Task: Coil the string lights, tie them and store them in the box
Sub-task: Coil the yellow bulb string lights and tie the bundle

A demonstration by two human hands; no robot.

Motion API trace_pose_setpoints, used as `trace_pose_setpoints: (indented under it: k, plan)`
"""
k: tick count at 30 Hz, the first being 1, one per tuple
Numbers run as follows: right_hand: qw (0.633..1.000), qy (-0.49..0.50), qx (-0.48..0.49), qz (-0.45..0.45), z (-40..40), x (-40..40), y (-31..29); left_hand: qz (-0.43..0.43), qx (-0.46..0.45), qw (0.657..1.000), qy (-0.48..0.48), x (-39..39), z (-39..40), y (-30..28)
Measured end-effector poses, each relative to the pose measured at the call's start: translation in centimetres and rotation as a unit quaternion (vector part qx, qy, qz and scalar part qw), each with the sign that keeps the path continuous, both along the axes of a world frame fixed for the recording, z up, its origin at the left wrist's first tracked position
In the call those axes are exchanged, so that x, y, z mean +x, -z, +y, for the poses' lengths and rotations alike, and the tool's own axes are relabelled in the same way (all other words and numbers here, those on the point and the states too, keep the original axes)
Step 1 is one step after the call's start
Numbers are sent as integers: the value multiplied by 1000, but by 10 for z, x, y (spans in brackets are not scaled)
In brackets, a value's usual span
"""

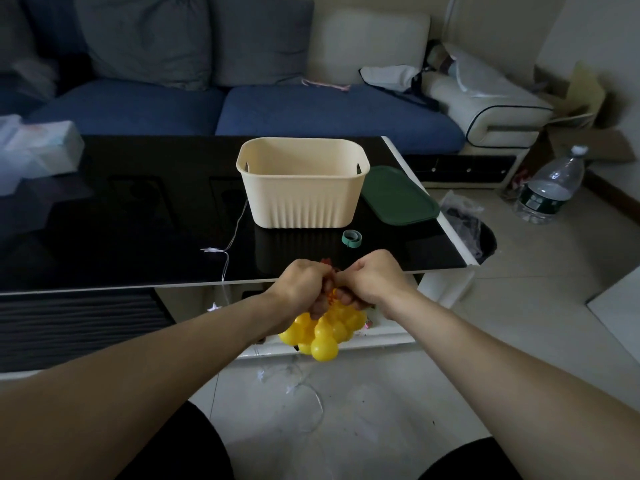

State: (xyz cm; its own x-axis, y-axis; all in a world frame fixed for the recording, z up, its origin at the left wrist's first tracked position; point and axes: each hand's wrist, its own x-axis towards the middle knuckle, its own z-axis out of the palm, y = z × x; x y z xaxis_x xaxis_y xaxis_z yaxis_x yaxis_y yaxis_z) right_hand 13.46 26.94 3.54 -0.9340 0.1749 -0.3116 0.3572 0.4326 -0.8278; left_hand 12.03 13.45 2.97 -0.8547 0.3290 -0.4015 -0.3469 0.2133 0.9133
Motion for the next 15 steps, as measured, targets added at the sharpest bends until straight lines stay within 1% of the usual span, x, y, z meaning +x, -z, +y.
trace_pose_setpoints:
  k: [3, 6, 8, 10, 12, 15]
  plan:
    - [993, 29, -110, -20, -2, 0, 2, -10, 21, 1000, 17, -2, -4, -3]
    - [965, 53, -238, -97, -1, -2, 3, -8, 22, 998, 57, -2, -10, -4]
    - [948, 47, -281, -139, 2, -4, 4, 4, -4, 996, 90, -1, -13, -3]
    - [942, 38, -296, -156, 4, -4, 4, 18, -37, 993, 113, -1, -15, -1]
    - [951, 31, -269, -147, 5, -4, 7, 38, -75, 987, 134, -1, -18, 0]
    - [968, 31, -213, -126, -1, -4, 9, 61, -95, 982, 149, 1, -17, 4]
